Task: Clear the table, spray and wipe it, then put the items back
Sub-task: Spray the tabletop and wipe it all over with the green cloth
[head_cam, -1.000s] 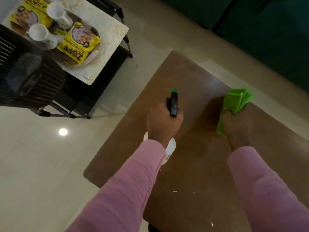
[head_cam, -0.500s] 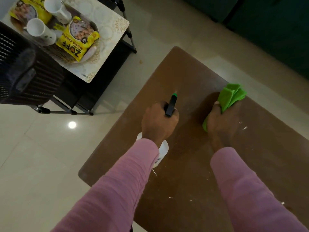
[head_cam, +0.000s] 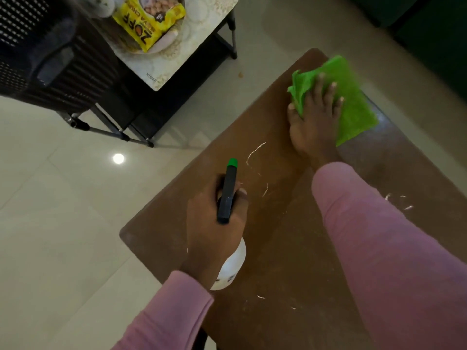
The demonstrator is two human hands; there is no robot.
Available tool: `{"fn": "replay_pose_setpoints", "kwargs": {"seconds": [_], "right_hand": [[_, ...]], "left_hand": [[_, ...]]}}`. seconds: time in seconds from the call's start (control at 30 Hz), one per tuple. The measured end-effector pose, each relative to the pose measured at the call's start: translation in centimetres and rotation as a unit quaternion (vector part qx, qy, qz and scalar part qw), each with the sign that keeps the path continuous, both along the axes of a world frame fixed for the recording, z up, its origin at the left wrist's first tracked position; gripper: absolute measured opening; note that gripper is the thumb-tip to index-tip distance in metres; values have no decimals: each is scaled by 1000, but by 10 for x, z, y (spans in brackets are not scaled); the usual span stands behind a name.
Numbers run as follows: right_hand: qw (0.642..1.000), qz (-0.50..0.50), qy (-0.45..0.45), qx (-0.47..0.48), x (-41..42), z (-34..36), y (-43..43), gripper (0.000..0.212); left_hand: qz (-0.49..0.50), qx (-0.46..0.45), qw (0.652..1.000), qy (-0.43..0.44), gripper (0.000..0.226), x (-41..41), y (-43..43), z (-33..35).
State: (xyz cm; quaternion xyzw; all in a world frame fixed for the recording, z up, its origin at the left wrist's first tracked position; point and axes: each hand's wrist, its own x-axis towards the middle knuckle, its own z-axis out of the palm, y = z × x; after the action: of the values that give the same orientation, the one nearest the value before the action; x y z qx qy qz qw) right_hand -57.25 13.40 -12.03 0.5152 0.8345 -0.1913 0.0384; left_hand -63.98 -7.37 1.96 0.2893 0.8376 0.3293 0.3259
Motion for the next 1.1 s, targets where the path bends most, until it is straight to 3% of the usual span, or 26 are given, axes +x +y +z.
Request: {"fn": "replay_pose_setpoints", "kwargs": {"seconds": [0.1,0.17,0.27,0.37,0.43,0.5,0.57,0.67,0.73,0.8,0.9,0.97,1.1], "right_hand": [[972,232,11,20,1,-6,-63,63],[955,297,-7,23,11,-6,-72,65],[981,190,-25,30,10,-9,-31,67],[999,43,-2,22,-7,-8,3,64],[1000,1,3,27,-23,-8,-4,63],[999,34,12,17,-36,-7,-33,64],[987,161,13,11,-37,-8,-84,65],[939,344,-13,8,-12,-4,-125,73],[956,291,-17,18,-1,-3,-100,75],[989,145,-18,8,1,-3,-65,67],[1000,14,-12,2,-21,-3,-59,63],[1000,28,-6,4,-39,-1,-93,64],[972,234,-6,-12,-44,-2,-201,71]], "left_hand": [[28,26,997,66,8,-1,-15,-9],[51,45,996,61,10,1,-23,-21],[107,54,991,-62,29,7,-36,-35],[108,83,990,-36,51,13,-52,-42],[105,91,990,-17,55,17,-63,-46],[109,92,990,-17,51,19,-71,-49],[116,97,988,-39,40,16,-76,-48],[100,83,991,-36,37,4,-86,-43],[88,91,992,-20,38,-2,-100,-42],[88,78,993,-21,35,-4,-115,-44],[110,61,992,-28,32,-6,-138,-50],[136,57,989,-34,28,-5,-151,-52],[151,33,987,-38,34,-1,-169,-51]]}}
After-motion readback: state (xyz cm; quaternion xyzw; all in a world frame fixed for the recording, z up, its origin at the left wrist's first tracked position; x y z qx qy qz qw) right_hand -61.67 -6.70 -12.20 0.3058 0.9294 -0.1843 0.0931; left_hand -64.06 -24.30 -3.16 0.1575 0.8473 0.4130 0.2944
